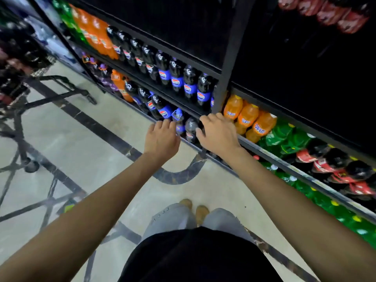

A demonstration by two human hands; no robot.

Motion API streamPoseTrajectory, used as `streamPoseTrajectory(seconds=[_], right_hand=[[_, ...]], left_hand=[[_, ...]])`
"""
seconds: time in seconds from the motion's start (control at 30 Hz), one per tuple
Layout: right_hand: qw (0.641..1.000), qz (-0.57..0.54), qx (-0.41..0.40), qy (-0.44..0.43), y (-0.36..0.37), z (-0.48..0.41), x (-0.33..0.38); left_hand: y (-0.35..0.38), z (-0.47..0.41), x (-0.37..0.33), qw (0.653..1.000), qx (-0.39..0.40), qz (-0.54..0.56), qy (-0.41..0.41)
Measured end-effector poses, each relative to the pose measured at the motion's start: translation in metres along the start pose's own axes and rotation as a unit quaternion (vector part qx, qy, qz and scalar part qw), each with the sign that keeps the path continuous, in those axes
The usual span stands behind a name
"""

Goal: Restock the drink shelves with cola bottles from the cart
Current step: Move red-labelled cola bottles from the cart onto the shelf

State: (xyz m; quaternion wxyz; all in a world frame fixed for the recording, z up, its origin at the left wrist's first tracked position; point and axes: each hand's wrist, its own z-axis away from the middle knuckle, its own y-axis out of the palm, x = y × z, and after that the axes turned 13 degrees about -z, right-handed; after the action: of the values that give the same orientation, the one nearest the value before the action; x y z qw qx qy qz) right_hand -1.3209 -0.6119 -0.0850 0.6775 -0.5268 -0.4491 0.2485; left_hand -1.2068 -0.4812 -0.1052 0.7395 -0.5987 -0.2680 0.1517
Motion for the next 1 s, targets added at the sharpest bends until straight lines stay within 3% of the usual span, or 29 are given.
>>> streamPoseTrajectory(seconds=[0.17,0.47,0.73,1.0], right_hand=[[0.990,-0.015,0.054,-0.132,0.015,-0.038,0.058],[0.940,0.005,0.122,-0.319,0.054,-0.109,0.183],[0.908,0.006,0.129,-0.398,0.089,-0.207,0.318],[0.906,-0.009,0.101,-0.411,0.103,-0.313,0.437]], left_hand=[[0.009,0.035,0.051,0.992,0.019,0.008,-0.127],[0.025,0.075,0.156,0.953,0.038,0.015,-0.300],[0.052,0.056,0.299,0.930,0.038,0.008,-0.365],[0.058,0.015,0.443,0.931,0.026,-0.014,-0.365]])
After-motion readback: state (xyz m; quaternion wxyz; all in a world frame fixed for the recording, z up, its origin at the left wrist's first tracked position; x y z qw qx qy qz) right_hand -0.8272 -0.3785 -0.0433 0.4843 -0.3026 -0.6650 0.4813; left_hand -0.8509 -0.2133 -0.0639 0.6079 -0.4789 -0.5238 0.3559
